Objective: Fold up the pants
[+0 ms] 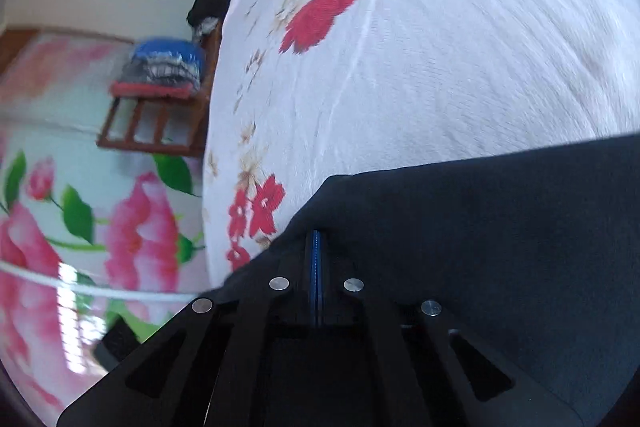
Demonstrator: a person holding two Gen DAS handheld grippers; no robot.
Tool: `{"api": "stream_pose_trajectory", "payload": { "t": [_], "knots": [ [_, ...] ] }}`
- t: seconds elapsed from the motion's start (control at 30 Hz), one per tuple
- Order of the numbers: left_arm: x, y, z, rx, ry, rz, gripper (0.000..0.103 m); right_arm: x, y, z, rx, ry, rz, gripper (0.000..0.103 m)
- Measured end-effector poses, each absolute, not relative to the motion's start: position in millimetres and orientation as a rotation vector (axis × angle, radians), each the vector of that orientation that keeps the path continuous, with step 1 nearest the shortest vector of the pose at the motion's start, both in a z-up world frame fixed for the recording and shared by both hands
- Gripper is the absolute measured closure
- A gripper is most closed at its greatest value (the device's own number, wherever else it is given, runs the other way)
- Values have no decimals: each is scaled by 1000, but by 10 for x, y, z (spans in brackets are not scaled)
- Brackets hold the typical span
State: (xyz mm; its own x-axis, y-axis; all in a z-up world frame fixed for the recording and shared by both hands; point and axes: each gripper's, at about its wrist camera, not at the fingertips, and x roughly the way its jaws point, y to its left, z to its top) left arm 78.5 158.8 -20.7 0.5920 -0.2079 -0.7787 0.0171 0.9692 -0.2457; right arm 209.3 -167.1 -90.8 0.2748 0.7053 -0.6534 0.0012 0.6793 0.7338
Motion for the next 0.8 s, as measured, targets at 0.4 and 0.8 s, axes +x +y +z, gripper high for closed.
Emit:
{"api": "stream_pose_trajectory", "payload": {
  "t": [0.4,0.8],
  "knots": [
    [686,1507,333,-292,924,-140,6,1152,-3213,-121,756,1006,433,102],
    [-87,-281,424,-185,1156,-432,2,-817,-6542,-355,1095,711,-331,36]
  ]
}}
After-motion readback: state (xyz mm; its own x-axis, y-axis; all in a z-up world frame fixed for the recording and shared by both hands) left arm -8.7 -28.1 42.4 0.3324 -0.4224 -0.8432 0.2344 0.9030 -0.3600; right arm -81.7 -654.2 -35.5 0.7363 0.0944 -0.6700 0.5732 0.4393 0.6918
